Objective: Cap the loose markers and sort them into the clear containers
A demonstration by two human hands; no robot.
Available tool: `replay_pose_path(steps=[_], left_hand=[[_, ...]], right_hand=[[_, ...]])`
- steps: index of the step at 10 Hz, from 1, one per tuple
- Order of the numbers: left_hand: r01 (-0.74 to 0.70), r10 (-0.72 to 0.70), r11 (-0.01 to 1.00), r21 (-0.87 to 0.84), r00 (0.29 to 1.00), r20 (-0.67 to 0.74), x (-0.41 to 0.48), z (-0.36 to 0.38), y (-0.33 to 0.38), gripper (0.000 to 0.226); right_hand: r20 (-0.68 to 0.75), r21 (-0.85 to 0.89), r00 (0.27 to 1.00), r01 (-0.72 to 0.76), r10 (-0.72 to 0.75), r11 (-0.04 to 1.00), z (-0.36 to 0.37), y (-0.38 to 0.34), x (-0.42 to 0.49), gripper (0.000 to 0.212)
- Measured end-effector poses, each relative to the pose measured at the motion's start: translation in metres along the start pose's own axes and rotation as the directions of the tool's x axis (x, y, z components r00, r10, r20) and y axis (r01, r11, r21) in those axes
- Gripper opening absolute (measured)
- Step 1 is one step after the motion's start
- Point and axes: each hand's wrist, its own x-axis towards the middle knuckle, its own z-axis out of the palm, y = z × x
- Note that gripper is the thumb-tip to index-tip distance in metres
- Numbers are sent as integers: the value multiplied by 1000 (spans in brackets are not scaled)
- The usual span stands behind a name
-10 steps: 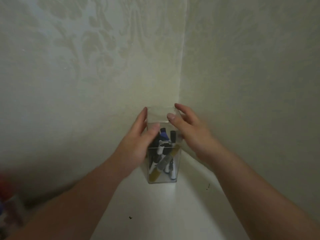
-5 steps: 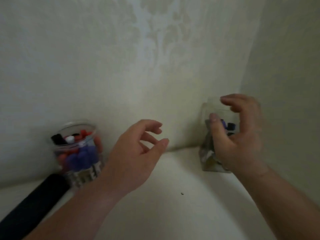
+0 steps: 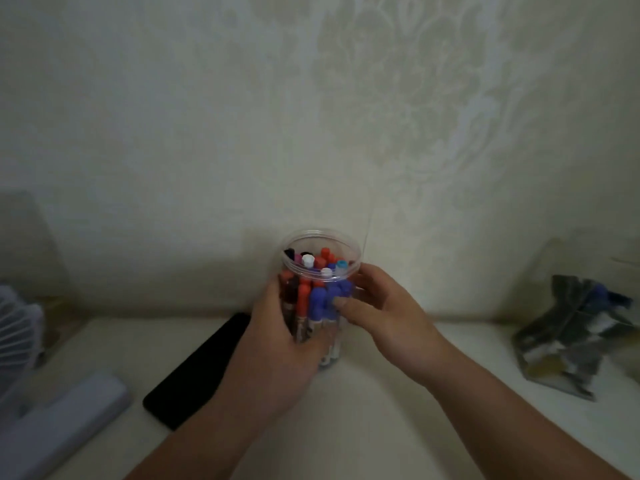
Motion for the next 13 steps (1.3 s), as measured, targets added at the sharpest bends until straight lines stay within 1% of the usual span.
replay_pose_path(steps=[1,2,3,4,5,6,7,8,9,10,11,12,13], left_hand=[[-61,59,997,41,996,61,7,29,-4,56],[-120,110,992,49,981,162,16,73,1,58],[-185,183,983,-15,949,256,18,124,14,60],[-225,231,973,-57,914,334,16,169,21,64],[-227,239,971,-77,898,370,12,201,20,69],[-239,240,970,-51,891,386,12,224,17,75],[-278,279,959,-56,884,375,16,247,18,74],[-288,309,951,-113,865,396,22,267,24,70],[-311,337,941,-130,848,409,34,274,21,71],[-331,307,943,5,881,360,48,268,10,63],[-307,259,945,114,914,312,56,264,7,54],[-242,142,953,182,889,436,61,253,20,50],[-254,45,920,298,825,563,80,228,55,24]], right_hand=[[-95,-148,995,11,-26,989,-32,7,-17,51],[-205,-195,979,-57,16,979,-77,15,-39,53],[-296,-225,954,-117,47,967,-120,25,-62,60],[-386,-211,921,-149,58,966,-154,34,-78,73],[-404,-214,912,-165,66,963,-180,41,-89,79],[-435,-221,898,-180,69,958,-205,50,-96,72],[-480,-223,876,-173,47,959,-225,61,-97,70],[-519,-221,854,-176,37,959,-240,72,-94,67],[-512,-305,859,-191,9,933,-241,77,-87,65],[-559,-387,829,-236,-23,891,-239,76,-82,69],[-621,-504,783,-372,-28,780,-233,62,-85,58],[-619,-626,785,-506,16,594,-227,45,-90,53],[-581,-539,814,-396,13,743,-238,16,-89,51]])
